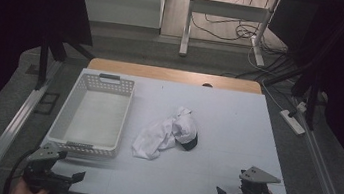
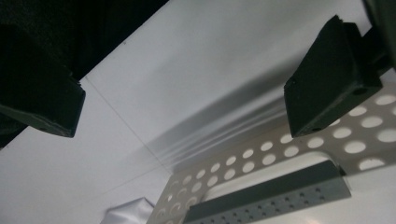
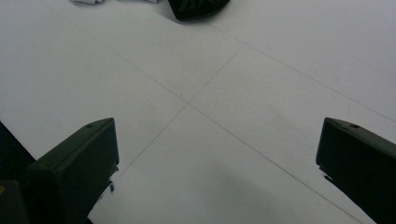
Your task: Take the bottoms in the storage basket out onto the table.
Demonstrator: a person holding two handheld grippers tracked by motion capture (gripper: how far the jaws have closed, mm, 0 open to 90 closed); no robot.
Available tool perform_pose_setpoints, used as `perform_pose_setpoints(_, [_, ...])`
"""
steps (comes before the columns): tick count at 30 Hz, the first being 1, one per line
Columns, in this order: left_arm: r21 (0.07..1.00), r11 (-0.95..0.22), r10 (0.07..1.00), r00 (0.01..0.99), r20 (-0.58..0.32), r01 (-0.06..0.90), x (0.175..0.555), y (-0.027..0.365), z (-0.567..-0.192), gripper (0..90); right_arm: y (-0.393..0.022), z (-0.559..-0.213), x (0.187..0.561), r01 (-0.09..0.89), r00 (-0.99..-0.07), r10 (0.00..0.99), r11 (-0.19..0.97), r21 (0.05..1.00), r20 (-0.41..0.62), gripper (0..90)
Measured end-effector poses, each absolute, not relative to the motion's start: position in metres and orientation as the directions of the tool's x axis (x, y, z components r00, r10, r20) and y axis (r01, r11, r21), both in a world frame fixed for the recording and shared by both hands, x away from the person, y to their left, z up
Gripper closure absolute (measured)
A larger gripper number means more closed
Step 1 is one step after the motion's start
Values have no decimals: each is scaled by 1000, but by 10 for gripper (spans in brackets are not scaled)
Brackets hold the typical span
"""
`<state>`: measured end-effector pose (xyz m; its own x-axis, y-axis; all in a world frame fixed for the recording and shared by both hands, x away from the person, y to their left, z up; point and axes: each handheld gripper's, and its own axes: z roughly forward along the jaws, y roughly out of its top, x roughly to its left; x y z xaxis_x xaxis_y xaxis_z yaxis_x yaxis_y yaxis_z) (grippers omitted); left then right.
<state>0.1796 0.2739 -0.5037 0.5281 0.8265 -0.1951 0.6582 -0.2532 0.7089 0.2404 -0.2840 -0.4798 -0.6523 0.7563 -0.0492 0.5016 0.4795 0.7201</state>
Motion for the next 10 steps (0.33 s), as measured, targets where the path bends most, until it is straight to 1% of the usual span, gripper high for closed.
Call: perform_pose_setpoints(10, [689, -253, 827, 521, -210, 679, 180, 275, -504, 3, -283, -480, 241, 500, -655, 754, 484, 718, -52, 0])
